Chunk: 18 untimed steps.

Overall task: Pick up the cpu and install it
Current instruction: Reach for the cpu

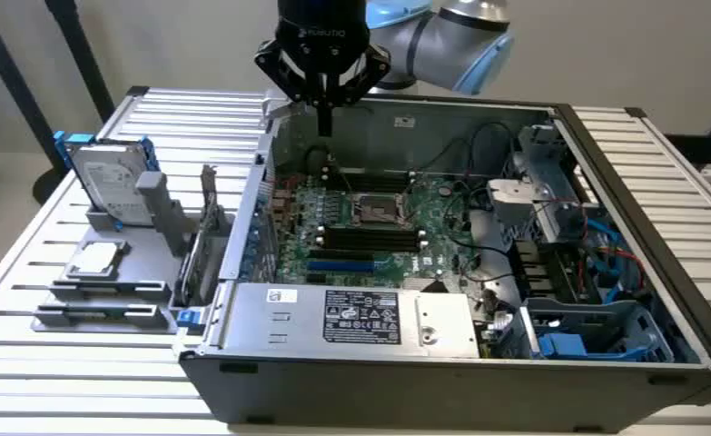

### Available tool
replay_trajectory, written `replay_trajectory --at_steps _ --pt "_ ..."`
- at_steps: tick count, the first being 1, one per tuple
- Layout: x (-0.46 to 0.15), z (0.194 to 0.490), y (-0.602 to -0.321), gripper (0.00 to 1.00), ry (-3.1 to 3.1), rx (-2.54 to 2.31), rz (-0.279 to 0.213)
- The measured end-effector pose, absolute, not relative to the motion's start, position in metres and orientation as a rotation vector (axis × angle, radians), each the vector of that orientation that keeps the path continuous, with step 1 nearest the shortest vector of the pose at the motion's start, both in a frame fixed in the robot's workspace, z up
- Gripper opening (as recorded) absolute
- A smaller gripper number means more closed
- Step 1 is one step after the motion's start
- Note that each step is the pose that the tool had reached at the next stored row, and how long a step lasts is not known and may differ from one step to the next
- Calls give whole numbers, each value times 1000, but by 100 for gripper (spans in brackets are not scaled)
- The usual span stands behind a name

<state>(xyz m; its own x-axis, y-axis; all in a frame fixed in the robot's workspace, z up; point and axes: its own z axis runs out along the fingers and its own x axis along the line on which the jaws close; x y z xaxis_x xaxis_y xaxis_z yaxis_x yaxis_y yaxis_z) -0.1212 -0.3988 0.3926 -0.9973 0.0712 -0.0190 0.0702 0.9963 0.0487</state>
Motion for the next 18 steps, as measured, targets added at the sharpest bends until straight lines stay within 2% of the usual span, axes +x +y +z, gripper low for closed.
replay_trajectory --at_steps 18 --pt "-137 392 -399 11 3120 111 75"
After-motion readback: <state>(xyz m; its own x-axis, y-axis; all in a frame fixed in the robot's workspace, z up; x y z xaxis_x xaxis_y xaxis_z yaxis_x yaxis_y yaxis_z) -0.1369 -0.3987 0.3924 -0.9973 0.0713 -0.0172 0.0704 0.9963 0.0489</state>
